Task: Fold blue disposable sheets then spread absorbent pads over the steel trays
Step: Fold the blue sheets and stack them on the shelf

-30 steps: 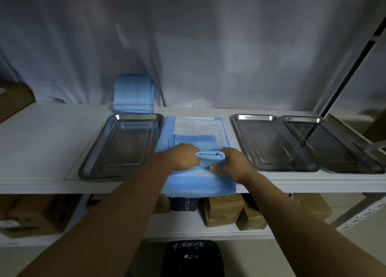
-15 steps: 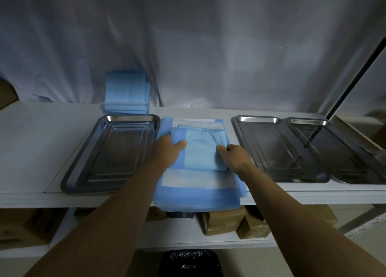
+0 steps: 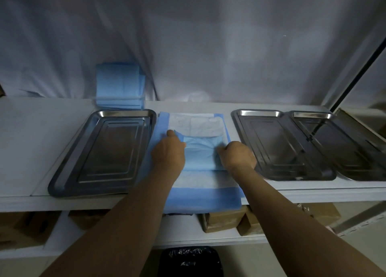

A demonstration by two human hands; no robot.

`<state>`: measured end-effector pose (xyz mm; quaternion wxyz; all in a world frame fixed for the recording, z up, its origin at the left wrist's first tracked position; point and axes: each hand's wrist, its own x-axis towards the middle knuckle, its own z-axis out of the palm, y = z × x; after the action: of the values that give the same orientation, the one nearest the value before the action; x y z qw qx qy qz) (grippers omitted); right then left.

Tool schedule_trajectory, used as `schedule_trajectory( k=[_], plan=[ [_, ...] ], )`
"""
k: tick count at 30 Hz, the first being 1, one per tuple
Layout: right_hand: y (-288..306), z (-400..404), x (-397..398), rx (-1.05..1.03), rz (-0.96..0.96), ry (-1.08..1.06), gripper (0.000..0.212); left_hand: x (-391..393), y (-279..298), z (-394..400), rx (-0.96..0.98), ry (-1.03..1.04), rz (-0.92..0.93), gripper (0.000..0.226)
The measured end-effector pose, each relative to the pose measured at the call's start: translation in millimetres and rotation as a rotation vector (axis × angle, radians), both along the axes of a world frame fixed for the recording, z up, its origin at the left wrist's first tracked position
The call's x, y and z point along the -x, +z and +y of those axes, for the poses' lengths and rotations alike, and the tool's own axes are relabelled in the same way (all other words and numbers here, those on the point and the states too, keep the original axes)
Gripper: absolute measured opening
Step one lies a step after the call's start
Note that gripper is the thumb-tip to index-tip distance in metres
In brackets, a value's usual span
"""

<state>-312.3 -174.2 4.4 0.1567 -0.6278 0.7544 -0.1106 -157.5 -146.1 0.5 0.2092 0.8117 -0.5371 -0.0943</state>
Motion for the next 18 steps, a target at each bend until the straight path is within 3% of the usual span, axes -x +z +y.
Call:
schedule_trajectory(
  k=[3, 5, 6, 8, 10, 13, 15, 18],
  plan=[
    [-2.8, 0.4, -1.3, 0.026, 0.056, 0.041, 0.037, 3.0, 1.3, 2.6, 0.210, -0.056, -0.171, 0.030],
    [-3.8, 2.2, -2.2, 0.045, 0.090, 0.064, 0.038, 6.3, 0.1, 1.8, 0.395, -0.264, -0.250, 0.017],
    [-3.5, 3.3, -2.2, 0.052, 0.100, 0.072, 0.038, 10.4, -1.2, 3.2, 0.391, -0.398, -0.269, 0.016],
    [-1.4, 5.5, -2.0, 0.077, 0.104, 0.066, 0.034, 19.9, -4.6, 10.8, 0.189, -0.552, -0.248, 0.031],
    [2.2, 8.0, -2.7, 0.189, 0.094, 0.064, 0.031, 21.7, -8.4, 15.0, -0.065, -0.534, -0.236, 0.046],
    [2.6, 14.8, -16.1, 0.371, -0.062, 0.360, 0.035, 21.3, -11.2, 15.5, -0.132, -0.548, -0.291, 0.051],
    [-0.3, 23.7, -30.9, 0.277, -0.199, 0.601, 0.042, 20.6, -7.6, 16.8, -0.148, -0.528, -0.229, 0.055],
    [-4.7, 26.9, -37.9, 0.042, -0.172, 0.688, 0.050, 18.5, -9.7, 18.9, -0.199, -0.536, -0.224, 0.060]
  ],
)
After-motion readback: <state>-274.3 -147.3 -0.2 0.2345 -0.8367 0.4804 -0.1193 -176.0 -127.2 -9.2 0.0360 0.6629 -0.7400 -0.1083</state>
